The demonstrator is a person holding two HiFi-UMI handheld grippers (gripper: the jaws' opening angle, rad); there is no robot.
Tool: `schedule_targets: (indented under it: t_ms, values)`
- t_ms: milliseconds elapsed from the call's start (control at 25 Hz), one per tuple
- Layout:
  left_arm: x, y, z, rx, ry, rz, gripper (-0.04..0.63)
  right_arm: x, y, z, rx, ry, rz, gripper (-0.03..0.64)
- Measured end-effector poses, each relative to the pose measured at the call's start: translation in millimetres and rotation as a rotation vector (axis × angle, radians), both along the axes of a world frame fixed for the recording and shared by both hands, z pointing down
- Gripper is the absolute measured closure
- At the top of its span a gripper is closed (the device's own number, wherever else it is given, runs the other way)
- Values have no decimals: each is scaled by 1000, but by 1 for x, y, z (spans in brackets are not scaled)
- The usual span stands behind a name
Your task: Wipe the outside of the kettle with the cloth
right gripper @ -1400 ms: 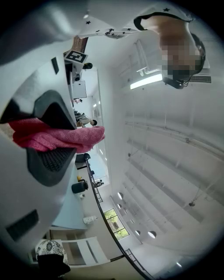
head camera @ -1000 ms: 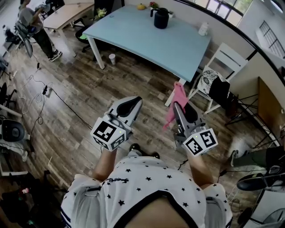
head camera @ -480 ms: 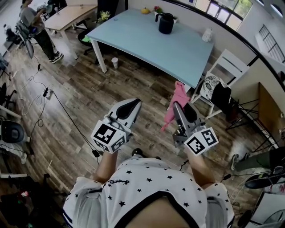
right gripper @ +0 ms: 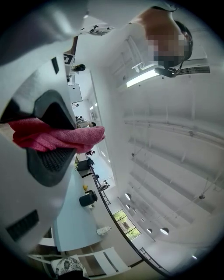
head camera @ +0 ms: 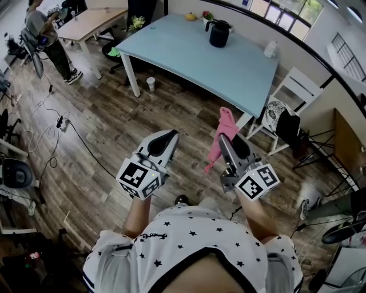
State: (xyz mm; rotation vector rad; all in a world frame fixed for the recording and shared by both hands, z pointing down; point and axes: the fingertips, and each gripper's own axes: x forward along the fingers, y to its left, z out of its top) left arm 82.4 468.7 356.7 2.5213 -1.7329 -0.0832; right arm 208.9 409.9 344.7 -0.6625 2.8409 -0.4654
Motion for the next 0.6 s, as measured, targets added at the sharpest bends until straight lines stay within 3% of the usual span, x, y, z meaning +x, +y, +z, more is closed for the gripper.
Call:
schedule_targets:
  t_ms: [400,600]
  values:
    - [-7,-21,8,-22,10,29,560,-6,-23,3,-32,3,20,494]
    - [-30,-35,11,-35,-1,-30,560,-27,-46,3,-30,-7,-15,492]
